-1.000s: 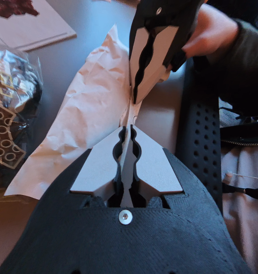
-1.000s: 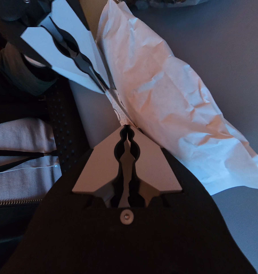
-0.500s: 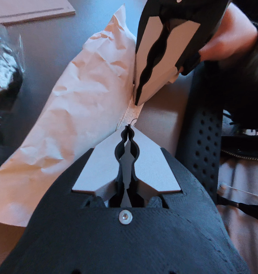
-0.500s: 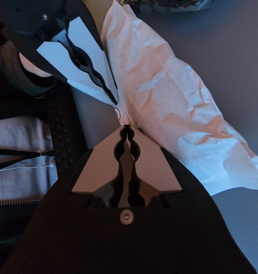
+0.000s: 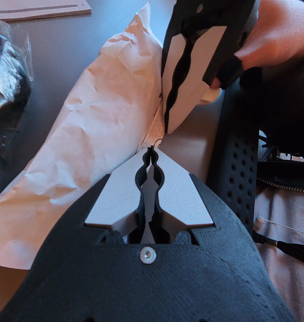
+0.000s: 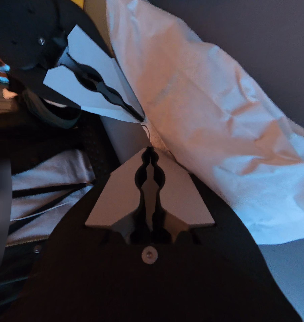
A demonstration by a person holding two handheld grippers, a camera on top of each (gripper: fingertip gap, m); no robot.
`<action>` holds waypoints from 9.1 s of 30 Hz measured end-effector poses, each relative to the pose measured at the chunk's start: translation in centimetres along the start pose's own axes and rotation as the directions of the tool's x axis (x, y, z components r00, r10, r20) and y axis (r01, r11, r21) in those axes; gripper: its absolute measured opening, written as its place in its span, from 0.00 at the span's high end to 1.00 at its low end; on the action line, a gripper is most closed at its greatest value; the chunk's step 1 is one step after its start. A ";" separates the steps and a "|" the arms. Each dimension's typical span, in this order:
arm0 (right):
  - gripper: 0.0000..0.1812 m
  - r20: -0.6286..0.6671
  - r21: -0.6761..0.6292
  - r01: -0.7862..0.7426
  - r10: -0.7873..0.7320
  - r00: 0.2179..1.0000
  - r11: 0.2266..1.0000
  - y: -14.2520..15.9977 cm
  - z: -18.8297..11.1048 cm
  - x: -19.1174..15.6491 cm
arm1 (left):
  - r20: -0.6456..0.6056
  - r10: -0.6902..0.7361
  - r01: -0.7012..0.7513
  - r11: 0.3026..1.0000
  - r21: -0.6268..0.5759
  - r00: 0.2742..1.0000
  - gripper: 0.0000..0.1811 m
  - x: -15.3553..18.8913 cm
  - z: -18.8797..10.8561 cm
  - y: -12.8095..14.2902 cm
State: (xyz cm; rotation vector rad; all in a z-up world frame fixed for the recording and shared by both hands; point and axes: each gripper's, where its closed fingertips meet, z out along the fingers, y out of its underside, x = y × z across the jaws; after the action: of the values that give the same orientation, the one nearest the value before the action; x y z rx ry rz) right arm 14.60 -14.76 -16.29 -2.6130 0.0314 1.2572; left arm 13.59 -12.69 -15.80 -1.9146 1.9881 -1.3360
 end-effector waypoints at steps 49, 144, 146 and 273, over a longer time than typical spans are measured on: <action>1.00 0.095 -0.008 -0.251 0.251 0.963 0.968 4.7 -3.9 2.2 | -0.052 -0.045 0.044 0.999 -0.012 0.998 1.00 -0.2 0.0 0.1; 1.00 0.021 0.352 0.004 -0.012 1.000 0.936 -1.9 -7.7 4.0 | -0.306 -0.334 0.303 0.942 -0.145 0.892 1.00 7.4 4.7 0.4; 1.00 -0.041 0.359 0.051 -0.039 0.998 0.932 -2.0 -7.7 3.9 | -0.308 -0.333 0.304 0.942 -0.142 0.891 1.00 7.4 4.7 0.5; 1.00 0.376 0.284 -0.276 0.158 0.913 0.918 -2.9 -8.3 2.0 | -0.219 0.452 -0.500 0.732 -0.463 0.865 1.00 -1.1 5.4 -6.1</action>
State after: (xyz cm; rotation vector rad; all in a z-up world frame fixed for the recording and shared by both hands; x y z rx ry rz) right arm 22.54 -13.68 -12.27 -2.1161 0.4486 1.6138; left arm 21.73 -13.56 -15.94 -1.3087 2.8415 -0.8231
